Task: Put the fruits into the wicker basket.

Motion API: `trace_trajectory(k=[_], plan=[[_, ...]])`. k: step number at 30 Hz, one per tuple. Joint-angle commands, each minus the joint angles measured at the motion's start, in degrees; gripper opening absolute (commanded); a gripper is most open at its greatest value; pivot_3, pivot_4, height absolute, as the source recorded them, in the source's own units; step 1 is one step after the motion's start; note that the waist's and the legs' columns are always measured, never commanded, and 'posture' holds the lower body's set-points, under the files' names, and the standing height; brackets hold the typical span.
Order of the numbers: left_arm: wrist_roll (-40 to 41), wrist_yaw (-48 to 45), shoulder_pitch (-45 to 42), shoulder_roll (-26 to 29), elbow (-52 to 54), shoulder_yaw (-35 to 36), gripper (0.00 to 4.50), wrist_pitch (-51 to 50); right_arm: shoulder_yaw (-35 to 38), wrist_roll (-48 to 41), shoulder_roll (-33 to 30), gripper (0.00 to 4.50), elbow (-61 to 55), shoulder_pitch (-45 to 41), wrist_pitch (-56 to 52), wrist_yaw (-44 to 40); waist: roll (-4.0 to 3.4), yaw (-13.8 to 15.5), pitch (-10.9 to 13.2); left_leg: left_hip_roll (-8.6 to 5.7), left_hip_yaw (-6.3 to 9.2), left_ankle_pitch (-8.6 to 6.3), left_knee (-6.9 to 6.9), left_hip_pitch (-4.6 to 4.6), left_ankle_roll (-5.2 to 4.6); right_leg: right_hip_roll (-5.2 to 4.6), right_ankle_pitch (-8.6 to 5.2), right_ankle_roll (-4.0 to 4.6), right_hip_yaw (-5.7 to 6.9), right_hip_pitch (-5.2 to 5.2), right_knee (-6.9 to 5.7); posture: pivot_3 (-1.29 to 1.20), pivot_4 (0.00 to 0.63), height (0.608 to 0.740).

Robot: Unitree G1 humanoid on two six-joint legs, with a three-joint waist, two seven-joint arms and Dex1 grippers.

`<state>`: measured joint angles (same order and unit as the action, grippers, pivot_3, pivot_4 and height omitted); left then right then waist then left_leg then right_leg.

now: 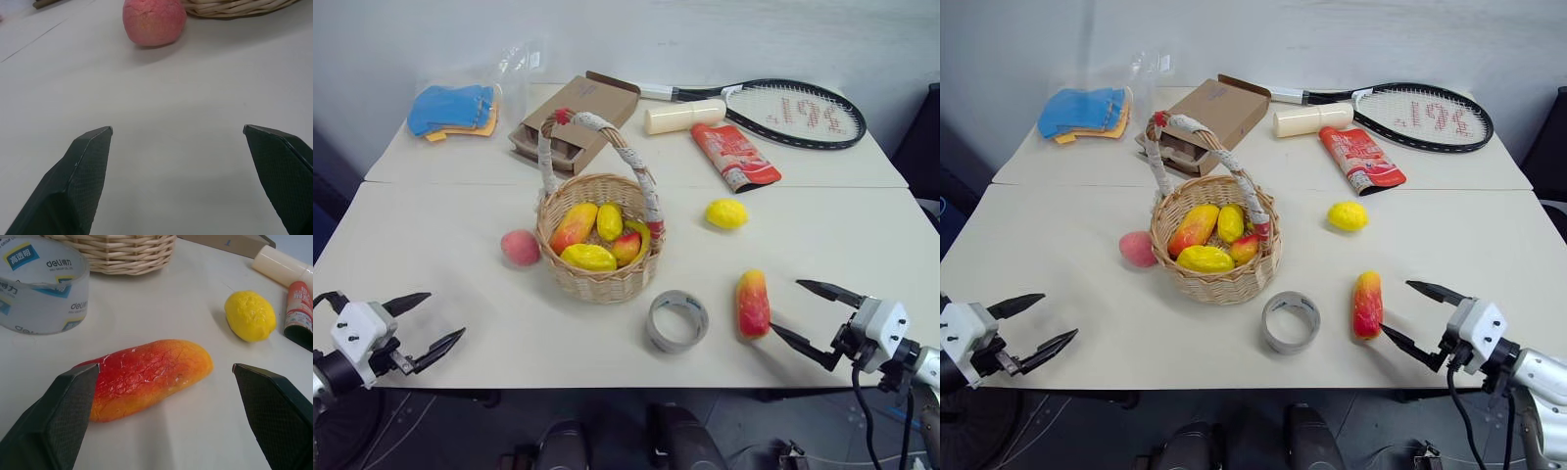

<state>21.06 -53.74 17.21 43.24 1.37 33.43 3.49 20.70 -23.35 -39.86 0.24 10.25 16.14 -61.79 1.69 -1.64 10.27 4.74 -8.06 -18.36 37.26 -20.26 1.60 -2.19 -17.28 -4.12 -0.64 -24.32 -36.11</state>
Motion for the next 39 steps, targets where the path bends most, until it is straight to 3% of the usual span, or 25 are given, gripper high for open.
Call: trace_trajectory(k=[1, 6, 9, 13, 15, 17, 24, 27, 29, 32, 36, 39], plan=[[0.00, 0.54, 0.34, 1.06, 1.02, 1.24, 4.50, -0.20, 1.67, -0.91, -0.22, 4.47, 1.95, 0.60, 2.39, -1.04, 0.00, -0.03, 0.00, 0.00, -0.01, 0.00, 0.00, 0.00, 0.00, 0.00, 0.00, 0.00, 0.00, 0.00, 0.00, 0.00, 0.150, 0.740], [6.42, 1.05, -0.86, 0.78, 3.32, 1.79, 4.50, -8.97, 2.73, -1.45, -1.10, 4.47, 4.92, 0.85, 4.34, -2.34, 0.00, -0.07, 0.00, 0.02, -0.07, 0.00, -0.02, 0.05, 0.01, 0.04, 0.00, 0.00, -0.08, 0.00, -0.02, 0.00, 0.150, 0.740], [11.42, -4.05, -1.66, 3.47, 4.55, 1.64, 4.50, -14.10, 2.77, -0.93, -1.78, 4.47, 6.18, -0.43, 4.79, -2.16, 0.00, -0.07, 0.00, 0.02, -0.08, 0.00, 0.01, 0.06, 0.01, 0.04, 0.00, 0.00, -0.08, 0.00, -0.05, 0.00, 0.150, 0.740], [9.65, -12.32, 1.55, 8.59, 12.53, -3.00, 4.50, -13.87, -1.78, -4.30, -6.52, 4.47, -1.92, -3.68, -2.50, -7.22, -0.05, -0.20, 0.01, 0.01, -0.21, 0.07, 0.06, 0.09, 0.19, 0.03, 0.00, 0.00, -0.18, -0.04, -0.11, 0.00, 0.150, 0.740], [11.14, -12.38, 1.01, 8.05, 17.10, -4.87, 4.50, -14.52, -7.35, -4.35, -11.68, 4.47, -10.49, -7.22, -9.86, -10.00, -0.19, -0.44, -0.05, 0.03, -0.31, 0.06, 0.05, 0.13, 0.22, 0.03, 0.00, 0.00, -0.32, -0.07, -0.16, 0.00, 0.150, 0.740], [11.40, -11.69, 0.09, 6.81, 20.04, -6.38, 4.50, -14.00, -12.44, -1.55, -14.64, 4.47, -15.28, -12.82, -18.16, -7.56, -0.20, -0.92, -0.04, 0.09, -0.34, 0.05, 0.05, 0.14, 0.23, 0.03, -0.01, 0.00, -0.48, -0.15, -0.24, 0.00, 0.150, 0.740], [12.22, -10.73, -0.60, 5.45, 25.82, -10.47, 4.50, -16.71, -30.21, -1.08, -16.77, 4.47, -26.51, -30.75, -40.29, -10.01, -0.11, -0.63, -0.09, 0.38, -0.33, -0.06, 0.27, 0.05, 0.44, 0.56, -0.11, 0.18, -1.07, -0.32, -0.38, 0.00, 0.150, 0.740], [12.37, -10.11, -0.77, 5.32, 26.68, -10.40, 4.50, -17.71, -39.29, 5.71, -18.75, 4.47, -28.04, -35.93, -45.89, -12.48, -0.12, -0.29, -0.09, 0.44, -0.36, -0.21, 0.51, -0.01, 0.34, 0.62, -0.13, 0.21, -1.11, -0.33, -0.40, 0.00, 0.150, 0.740], [12.46, -9.74, -0.62, 5.18, 27.07, -9.98, 4.50, -18.17, -42.61, 8.79, -16.05, 4.47, -27.33, -37.78, -45.42, -10.74, -0.10, -0.19, -0.10, 0.45, -0.38, -0.28, 0.67, -0.02, 0.33, 0.63, -0.14, 0.24, -1.13, -0.32, -0.43, 0.00, 0.150, 0.740], [12.42, -9.42, -0.33, 4.94, 27.44, -9.70, 4.50, -18.40, -46.11, 13.39, -12.89, 3.94, -25.66, -37.48, -42.37, -8.72, -0.08, -0.21, -0.11, 0.47, -0.45, -0.34, 0.74, -0.01, 0.31, 0.68, -0.16, 0.27, -1.13, -0.33, -0.45, 0.00, 0.150, 0.740], [12.51, -8.69, -0.96, 4.50, 27.67, -10.33, 4.50, -18.75, -47.01, 16.84, -10.61, 2.55, -22.53, -36.21, -37.35, -7.57, -0.08, -0.12, -0.11, 0.48, -0.61, -0.34, 0.78, -0.02, 0.34, 0.70, -0.16, 0.27, -1.09, -0.38, -0.51, 0.00, 0.150, 0.740], [13.00, -8.27, -3.09, 4.05, 27.38, -11.82, 4.50, -19.26, -42.96, 10.67, -9.44, 1.61, -23.40, -34.40, -30.99, -11.54, -0.08, 0.02, -0.11, 0.47, -0.68, -0.34, 0.80, 0.00, 0.34, 0.71, -0.16, 0.27, -1.06, -0.38, -0.52, 0.00, 0.150, 0.740]])
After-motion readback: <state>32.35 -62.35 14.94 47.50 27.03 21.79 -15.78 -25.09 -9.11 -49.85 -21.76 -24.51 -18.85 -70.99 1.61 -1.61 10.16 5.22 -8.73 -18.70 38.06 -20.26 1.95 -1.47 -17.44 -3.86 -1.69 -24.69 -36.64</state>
